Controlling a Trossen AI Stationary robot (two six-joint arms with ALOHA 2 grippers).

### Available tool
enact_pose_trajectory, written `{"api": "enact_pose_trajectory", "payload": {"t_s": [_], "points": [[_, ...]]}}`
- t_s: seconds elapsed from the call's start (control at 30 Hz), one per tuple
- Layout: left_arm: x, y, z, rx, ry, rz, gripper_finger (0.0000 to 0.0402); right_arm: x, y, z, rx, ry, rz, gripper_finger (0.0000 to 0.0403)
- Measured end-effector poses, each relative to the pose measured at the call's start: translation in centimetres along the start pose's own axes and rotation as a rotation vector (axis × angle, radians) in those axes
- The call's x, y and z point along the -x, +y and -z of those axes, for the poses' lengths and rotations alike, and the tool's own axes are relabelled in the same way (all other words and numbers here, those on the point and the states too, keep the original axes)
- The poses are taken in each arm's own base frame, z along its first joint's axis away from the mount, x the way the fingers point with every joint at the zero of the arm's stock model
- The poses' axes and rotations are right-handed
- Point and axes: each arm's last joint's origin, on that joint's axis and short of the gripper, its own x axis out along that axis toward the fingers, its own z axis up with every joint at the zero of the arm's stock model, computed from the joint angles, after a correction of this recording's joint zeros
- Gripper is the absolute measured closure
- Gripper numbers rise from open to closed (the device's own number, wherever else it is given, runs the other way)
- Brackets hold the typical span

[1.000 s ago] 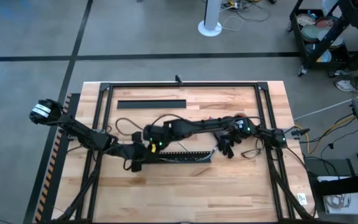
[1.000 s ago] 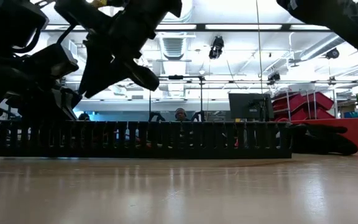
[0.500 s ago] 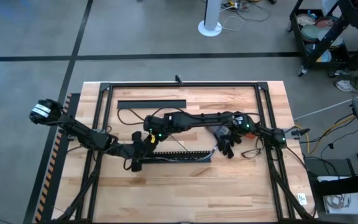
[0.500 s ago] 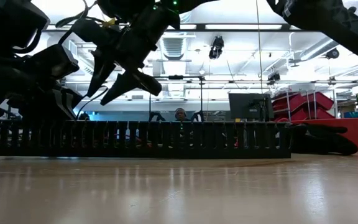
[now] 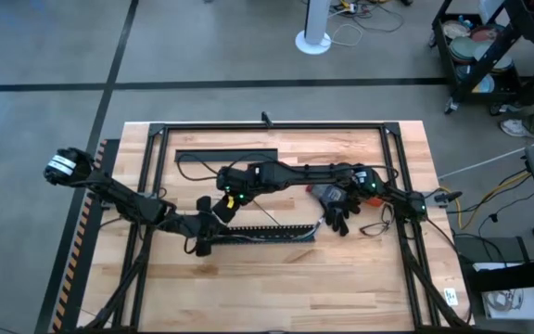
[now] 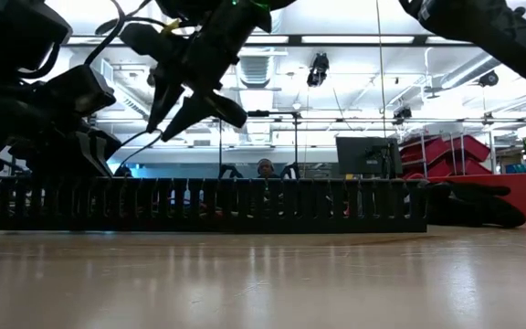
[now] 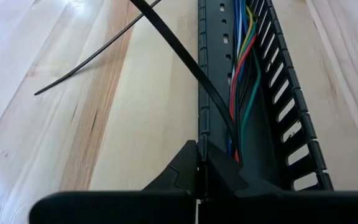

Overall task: Ziptie cables
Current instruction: Put the colored zip-tied cables into the black cable duct

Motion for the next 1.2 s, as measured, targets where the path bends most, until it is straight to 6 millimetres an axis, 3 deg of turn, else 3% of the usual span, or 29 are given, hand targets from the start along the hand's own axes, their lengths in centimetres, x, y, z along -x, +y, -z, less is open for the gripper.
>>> {"api": "enact_pose_trajectory", "payload": {"t_s": [0.27, 0.47, 0.6, 0.97, 1.2], "points": [[0.0, 0.0, 0.0, 0.001, 0.0, 0.0, 0.0402, -0.2, -0.1, 0.0, 0.005, 0.003, 0.005, 0.0299], [0.0, 0.0, 0.0, 0.001, -0.001, 0.0, 0.0402, -0.2, -0.1, 0.0, 0.026, 0.002, 0.006, 0.0385], [0.0, 0.0, 0.0, 0.011, -0.001, 0.001, 0.0402, -0.2, 0.5, 0.5, 0.051, -0.018, 0.034, 0.0398], [0.0, 0.0, 0.0, 0.014, 0.0, 0.004, 0.0402, -1.0, 3.4, 3.7, 0.026, -0.022, 0.09, 0.0402], [0.0, 0.0, 0.0, 0.016, 0.001, 0.002, 0.0402, -3.2, 3.4, 6.0, -0.058, -0.017, 0.127, 0.0402]]}}
